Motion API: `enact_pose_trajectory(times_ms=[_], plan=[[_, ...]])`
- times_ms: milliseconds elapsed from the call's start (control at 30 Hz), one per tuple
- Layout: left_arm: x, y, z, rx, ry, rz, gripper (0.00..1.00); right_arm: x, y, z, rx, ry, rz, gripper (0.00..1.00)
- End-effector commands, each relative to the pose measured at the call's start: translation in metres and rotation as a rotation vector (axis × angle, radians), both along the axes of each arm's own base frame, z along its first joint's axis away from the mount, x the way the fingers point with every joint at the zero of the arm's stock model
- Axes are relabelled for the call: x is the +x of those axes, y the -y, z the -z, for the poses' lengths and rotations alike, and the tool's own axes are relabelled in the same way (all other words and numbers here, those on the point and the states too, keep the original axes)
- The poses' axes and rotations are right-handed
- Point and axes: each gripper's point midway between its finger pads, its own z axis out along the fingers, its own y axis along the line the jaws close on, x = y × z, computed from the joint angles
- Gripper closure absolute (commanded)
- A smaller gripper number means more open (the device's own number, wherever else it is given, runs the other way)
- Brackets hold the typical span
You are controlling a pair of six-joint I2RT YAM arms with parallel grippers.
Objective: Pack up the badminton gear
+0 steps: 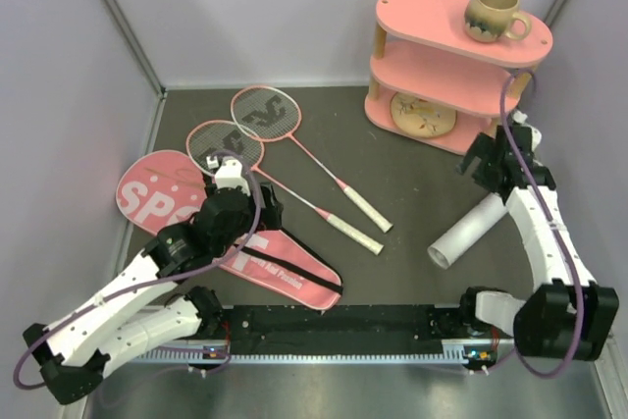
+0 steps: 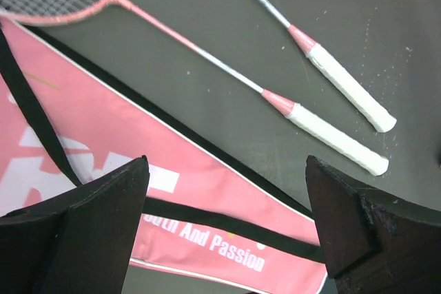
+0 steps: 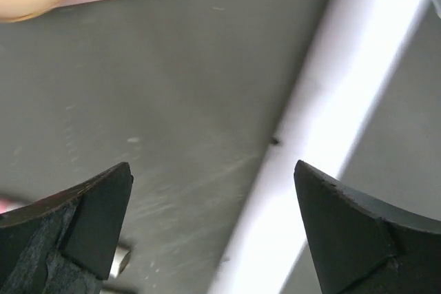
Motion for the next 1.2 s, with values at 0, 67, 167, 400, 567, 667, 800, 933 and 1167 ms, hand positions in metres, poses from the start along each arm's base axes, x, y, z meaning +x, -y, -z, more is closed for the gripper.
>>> enact_pose_trajectory(times_ms=[0,67,167,400,567,667,800,933,1167], plan=[[0.006,0.014,0.013,-0.124,-0.15,-0.073,0.02,0.009,-0.062,-0.047,-0.075,0.138,-0.255,0.02],[0.012,0.009,0.028,-0.171,-0.249,-0.157,0.02,0.004,-0.118,-0.057,-0.103,0.176,-0.434,0.02],[0.02,-0.011,0.052,-0.189,-0.454,-0.4,0.05,-0.009,-0.177,-0.057,-0.098,0.214,-0.646,0.02],[0.04,-0.038,0.091,0.178,-0.707,-0.753,0.03,-0.04,-0.241,-0.014,0.057,0.119,-0.903,0.03],[0.063,-0.036,0.106,0.306,-0.763,-0.84,0.05,-0.059,-0.249,0.002,0.111,0.102,-0.976,0.03],[0.068,-0.035,0.122,0.301,-0.788,-0.872,0.11,-0.067,-0.254,0.008,0.153,0.08,-1.004,0.03],[0.072,-0.026,0.143,0.246,-0.826,-0.879,0.21,-0.076,-0.264,0.01,0.205,0.078,-1.061,0.04],[0.074,-0.03,0.156,0.238,-0.866,-0.912,0.25,-0.078,-0.278,0.015,0.25,0.052,-1.127,0.09],[0.07,-0.034,0.178,0.196,-0.9,-0.947,0.27,-0.069,-0.3,0.023,0.235,0.018,-1.18,0.13]])
